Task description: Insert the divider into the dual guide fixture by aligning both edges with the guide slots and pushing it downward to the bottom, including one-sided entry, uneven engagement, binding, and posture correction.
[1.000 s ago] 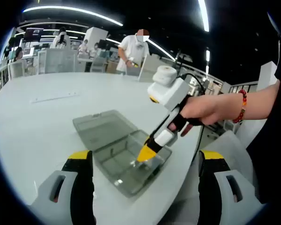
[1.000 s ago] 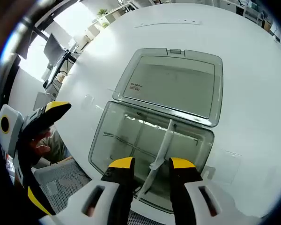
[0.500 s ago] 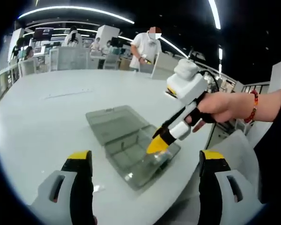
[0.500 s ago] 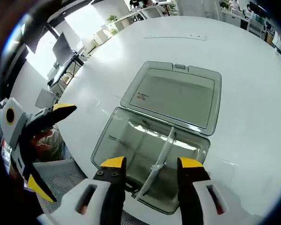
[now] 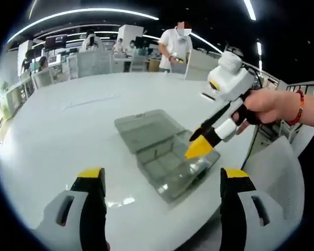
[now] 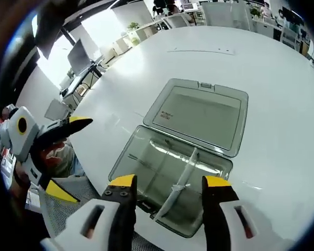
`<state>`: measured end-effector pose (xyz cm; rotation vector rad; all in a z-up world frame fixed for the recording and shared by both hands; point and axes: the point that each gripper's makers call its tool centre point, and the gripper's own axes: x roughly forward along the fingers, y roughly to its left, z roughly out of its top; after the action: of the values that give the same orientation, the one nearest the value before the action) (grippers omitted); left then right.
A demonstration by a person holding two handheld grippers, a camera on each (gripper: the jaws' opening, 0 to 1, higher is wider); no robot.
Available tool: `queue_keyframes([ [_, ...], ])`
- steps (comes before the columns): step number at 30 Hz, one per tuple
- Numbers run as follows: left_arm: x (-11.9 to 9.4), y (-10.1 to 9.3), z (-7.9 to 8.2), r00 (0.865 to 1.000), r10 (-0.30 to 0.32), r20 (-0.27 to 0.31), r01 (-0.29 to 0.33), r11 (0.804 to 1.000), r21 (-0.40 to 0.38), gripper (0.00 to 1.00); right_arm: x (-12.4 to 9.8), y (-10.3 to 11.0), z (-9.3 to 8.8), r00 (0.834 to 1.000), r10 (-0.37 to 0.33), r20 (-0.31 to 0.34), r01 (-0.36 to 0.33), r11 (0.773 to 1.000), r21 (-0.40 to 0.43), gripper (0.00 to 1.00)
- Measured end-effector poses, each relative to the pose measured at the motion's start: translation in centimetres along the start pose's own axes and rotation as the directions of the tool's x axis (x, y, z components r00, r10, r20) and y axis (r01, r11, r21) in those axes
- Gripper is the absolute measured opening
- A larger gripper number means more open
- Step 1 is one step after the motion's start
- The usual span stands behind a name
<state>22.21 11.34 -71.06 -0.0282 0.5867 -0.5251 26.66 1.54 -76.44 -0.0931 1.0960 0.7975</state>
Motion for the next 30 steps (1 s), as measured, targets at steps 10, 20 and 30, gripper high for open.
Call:
queue_keyframes([
  [10,-0.4,0.2,0.4,1.000,0.023,0.000,-0.023,0.999,0.023,0.90,-1.4,0.4,0.7,0.996,-0.003,0.090,0.006,0.999,-0.036,0.56],
  [20,-0.3,0.8,0.3,0.997,0.079,-0.004,-0.079,0.997,0.023,0.95,-2.9,1.4,1.4,0.980,0.061,0.191,-0.041,0.993,-0.109,0.65],
  [30,0.0,1.2,-0.7,0.991,0.127,-0.041,-0.126,0.992,0.021,0.98,-4.5,1.5,0.6,0.965,0.066,0.254,-0.028,0.988,-0.152,0.75],
])
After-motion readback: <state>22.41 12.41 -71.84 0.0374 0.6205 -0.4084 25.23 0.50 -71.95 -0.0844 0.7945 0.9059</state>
